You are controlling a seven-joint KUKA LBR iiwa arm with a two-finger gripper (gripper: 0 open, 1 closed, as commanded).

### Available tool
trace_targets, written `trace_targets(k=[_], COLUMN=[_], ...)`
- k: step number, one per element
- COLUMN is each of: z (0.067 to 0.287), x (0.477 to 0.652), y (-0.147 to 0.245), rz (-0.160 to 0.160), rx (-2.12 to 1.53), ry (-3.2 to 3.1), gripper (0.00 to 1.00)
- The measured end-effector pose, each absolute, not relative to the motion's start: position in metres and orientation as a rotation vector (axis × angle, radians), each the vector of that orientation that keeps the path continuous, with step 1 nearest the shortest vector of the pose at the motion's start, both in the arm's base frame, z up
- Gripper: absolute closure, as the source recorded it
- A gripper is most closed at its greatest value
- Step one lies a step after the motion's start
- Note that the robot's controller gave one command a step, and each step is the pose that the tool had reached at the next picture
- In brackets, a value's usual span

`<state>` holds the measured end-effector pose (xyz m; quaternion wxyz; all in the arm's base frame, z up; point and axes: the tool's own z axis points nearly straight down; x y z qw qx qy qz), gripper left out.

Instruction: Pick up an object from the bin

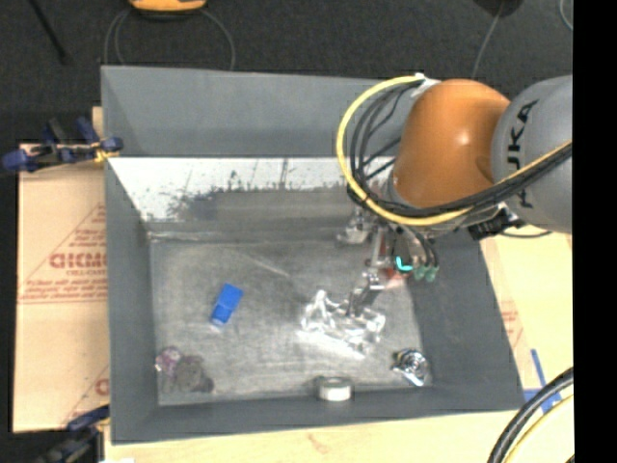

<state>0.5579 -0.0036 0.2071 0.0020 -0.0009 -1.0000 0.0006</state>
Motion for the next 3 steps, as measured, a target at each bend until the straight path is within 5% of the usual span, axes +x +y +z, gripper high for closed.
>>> trace_targets(k=[1,2,3], z=[0.075,0.079,0.204], x=[0.533,0.537,0.529], y=[-0.041,-0.040,-0.028], rz=[0.000,0.002,0.004], rx=[0.245,0.248,0.300], ry=[-3.139,-3.152,-3.135], gripper=[0.00,1.00,1.00])
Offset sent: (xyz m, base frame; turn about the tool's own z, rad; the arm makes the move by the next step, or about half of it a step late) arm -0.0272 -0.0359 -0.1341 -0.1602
